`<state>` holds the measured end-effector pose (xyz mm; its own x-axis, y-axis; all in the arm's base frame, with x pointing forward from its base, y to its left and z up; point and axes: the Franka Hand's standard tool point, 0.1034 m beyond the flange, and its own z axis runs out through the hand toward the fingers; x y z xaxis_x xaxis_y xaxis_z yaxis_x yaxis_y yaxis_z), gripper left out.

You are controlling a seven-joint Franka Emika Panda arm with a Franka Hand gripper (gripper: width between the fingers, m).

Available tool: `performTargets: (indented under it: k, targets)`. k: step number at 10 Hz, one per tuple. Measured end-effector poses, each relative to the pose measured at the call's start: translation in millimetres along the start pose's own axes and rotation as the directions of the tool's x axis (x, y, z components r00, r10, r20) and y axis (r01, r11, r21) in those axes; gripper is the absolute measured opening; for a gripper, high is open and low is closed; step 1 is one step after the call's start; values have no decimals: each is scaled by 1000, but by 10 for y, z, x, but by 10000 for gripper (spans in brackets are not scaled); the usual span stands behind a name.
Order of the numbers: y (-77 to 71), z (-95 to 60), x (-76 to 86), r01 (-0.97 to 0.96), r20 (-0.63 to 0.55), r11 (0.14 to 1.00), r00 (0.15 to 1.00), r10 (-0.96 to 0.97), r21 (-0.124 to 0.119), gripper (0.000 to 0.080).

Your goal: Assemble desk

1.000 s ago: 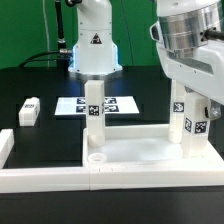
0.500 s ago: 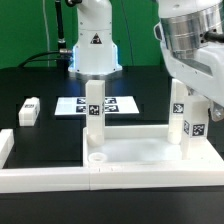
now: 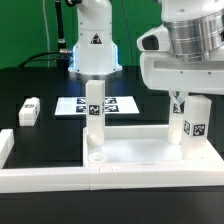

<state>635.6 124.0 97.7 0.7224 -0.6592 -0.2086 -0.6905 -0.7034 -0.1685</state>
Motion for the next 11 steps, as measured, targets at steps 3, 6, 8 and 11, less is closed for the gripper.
performTargets:
  k: [3, 6, 8, 11]
  targets:
    - [185, -47, 140, 368, -1, 928, 930, -369, -62, 649]
    - [203, -83, 204, 584, 1, 805, 809, -587, -104, 649]
    - [201, -79, 199, 565, -1, 819, 823, -568, -102, 535]
    - [186, -77, 181, 448, -12, 889, 892, -451, -94, 331]
